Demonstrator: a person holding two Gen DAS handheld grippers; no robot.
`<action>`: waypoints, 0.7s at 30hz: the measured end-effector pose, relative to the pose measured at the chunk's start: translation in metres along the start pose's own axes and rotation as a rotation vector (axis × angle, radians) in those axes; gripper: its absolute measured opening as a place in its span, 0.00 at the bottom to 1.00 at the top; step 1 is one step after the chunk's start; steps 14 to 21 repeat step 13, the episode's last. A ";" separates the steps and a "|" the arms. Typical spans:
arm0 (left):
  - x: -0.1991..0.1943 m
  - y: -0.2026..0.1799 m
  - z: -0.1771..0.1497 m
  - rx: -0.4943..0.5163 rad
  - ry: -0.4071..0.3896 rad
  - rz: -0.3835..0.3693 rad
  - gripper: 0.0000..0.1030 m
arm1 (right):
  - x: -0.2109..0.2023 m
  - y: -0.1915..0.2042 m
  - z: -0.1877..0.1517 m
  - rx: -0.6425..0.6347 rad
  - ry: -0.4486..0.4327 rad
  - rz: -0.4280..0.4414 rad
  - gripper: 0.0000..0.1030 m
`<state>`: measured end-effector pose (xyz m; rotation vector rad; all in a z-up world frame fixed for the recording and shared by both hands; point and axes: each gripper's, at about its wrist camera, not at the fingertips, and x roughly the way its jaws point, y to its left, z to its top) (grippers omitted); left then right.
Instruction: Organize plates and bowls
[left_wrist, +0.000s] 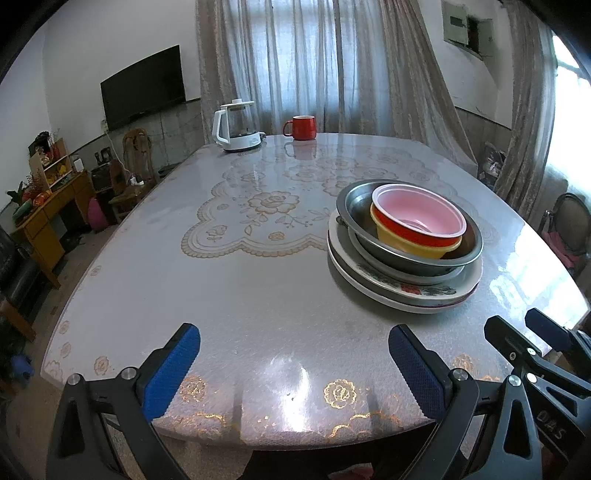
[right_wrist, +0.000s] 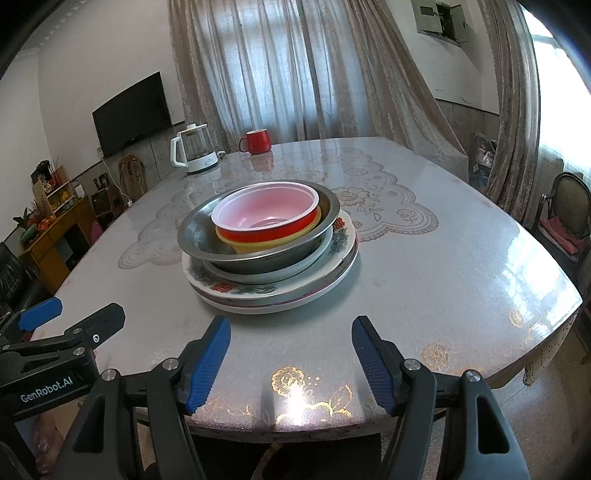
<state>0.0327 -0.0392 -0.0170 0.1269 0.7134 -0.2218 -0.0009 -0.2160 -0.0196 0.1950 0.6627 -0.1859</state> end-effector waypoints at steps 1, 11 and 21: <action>0.001 0.000 0.000 0.002 0.002 -0.002 1.00 | 0.000 -0.001 0.000 0.002 0.001 0.000 0.67; 0.003 -0.005 0.003 0.011 -0.002 -0.016 0.99 | 0.008 -0.012 0.005 0.030 0.006 -0.007 0.67; 0.004 -0.007 0.004 0.020 -0.003 -0.017 0.99 | 0.010 -0.015 0.007 0.041 0.006 -0.012 0.67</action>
